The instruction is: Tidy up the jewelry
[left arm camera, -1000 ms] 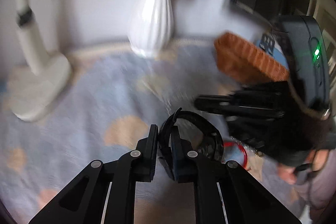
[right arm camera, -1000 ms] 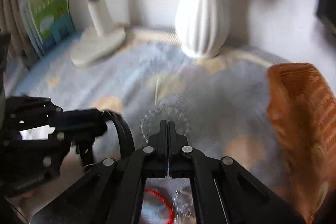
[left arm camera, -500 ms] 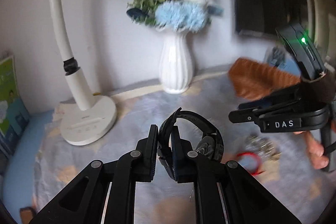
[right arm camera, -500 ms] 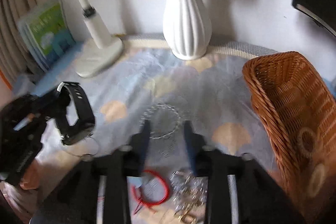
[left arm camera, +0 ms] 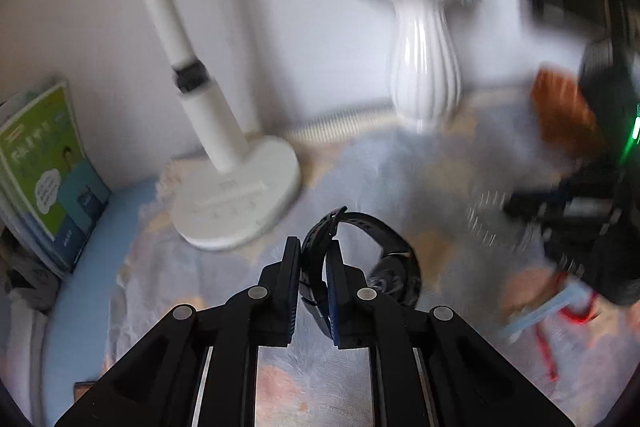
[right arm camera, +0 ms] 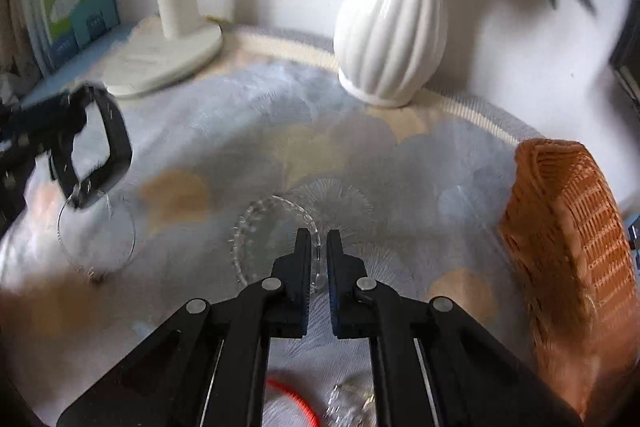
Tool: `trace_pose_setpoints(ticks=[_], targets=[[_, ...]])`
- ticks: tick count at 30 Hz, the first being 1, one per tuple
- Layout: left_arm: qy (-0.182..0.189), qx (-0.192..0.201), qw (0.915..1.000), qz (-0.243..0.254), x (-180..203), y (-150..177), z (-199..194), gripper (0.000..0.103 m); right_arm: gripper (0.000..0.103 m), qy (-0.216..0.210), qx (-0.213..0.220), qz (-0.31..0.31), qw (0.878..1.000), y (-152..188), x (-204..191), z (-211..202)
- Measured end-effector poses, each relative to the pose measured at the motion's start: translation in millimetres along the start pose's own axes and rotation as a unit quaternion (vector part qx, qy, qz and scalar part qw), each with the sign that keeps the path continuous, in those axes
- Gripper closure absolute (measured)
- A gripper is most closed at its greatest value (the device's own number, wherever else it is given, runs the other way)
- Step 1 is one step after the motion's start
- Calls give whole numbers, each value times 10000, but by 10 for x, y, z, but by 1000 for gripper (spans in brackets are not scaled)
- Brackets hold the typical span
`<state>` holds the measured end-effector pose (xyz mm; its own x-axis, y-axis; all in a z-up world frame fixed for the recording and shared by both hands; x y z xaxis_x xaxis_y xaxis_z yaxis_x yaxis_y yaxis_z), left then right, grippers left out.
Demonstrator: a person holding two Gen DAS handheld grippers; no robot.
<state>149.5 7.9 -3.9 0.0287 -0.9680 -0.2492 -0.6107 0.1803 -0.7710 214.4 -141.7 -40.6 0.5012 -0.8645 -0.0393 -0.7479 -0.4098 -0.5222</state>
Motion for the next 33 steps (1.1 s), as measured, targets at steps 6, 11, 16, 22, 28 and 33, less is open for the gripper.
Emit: trace_pose_setpoints(ticks=[6, 11, 16, 22, 28, 33], targets=[[2027, 652, 9698, -1191, -364, -140, -408, 93, 95, -300, 569, 238, 9976, 77, 37, -672], [1814, 314, 9795, -821, -157, -93, -281, 92, 95, -559, 587, 350, 9961, 256, -17, -933], [1866, 282, 9798, -656, -54, -81, -301, 92, 95, -994, 538, 574, 9919, 429, -82, -1073], [1911, 259, 9789, -679, -54, -79, -302, 92, 95, -1302, 522, 788, 9870, 666, -143, -1324], [1931, 181, 9804, -342, 151, -53, -305, 92, 95, -1644, 399, 1100, 9794, 1013, -136, -1579], [1932, 154, 9808, -218, 225, -35, -301, 92, 94, -868, -67, 1143, 9896, 1519, -1, -1436]])
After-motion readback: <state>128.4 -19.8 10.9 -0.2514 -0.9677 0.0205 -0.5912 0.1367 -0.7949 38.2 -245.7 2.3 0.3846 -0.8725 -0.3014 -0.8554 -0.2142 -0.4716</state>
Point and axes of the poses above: each gripper's, at about its wrist camera, not at the fingertips, and z roughly the way its jaws point, x to its right, y to its underside, the point moved 4 cm from there along z, roughly the way its jaws point, and after that the axes turned 6 degrees about -y, right-handed, at the moved point
